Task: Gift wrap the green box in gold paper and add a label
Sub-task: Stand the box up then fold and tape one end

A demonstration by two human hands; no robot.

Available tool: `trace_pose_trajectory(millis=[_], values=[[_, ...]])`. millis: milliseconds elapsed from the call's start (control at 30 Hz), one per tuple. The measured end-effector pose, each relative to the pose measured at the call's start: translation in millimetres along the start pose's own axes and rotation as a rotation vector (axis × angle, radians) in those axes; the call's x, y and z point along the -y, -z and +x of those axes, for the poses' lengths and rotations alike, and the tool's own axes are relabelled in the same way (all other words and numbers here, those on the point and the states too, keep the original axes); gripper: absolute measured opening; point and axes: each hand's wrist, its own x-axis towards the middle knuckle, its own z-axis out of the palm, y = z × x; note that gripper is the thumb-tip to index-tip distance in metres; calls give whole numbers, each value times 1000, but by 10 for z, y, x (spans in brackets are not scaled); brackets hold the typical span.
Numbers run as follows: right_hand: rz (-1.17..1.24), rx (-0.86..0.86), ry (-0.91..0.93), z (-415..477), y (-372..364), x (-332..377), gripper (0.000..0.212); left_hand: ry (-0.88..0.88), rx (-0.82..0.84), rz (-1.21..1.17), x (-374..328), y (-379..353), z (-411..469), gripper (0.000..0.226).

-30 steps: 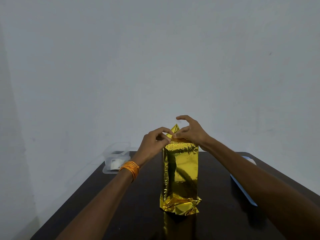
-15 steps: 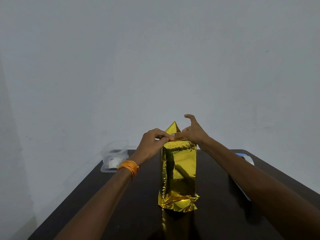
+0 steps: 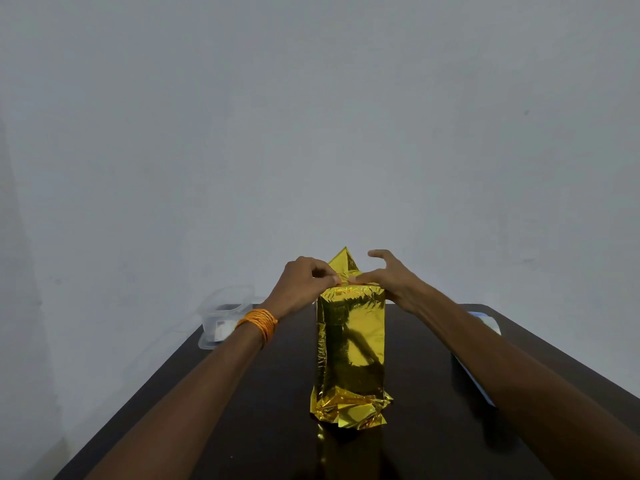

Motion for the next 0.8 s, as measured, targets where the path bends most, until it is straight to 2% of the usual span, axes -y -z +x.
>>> trace_pose_trajectory(millis=[133,267,400,567,800], values=[[-41,3,15,4,25,-18,88,-8,-43,111,12,7,95,11],[-72,9,38,-28,64,-46,88,-21,0,182,-28,13,188,10],[-122,-17,71,-7,59,-97,93,-94,-89,231,-170,3,244,6],[-129,-16,81,15,66,-118,94,-52,108,325,-247,-39,313,8],[-130,-14,102,-52,62,-64,84,10,120,305,-197,-33,318,9]])
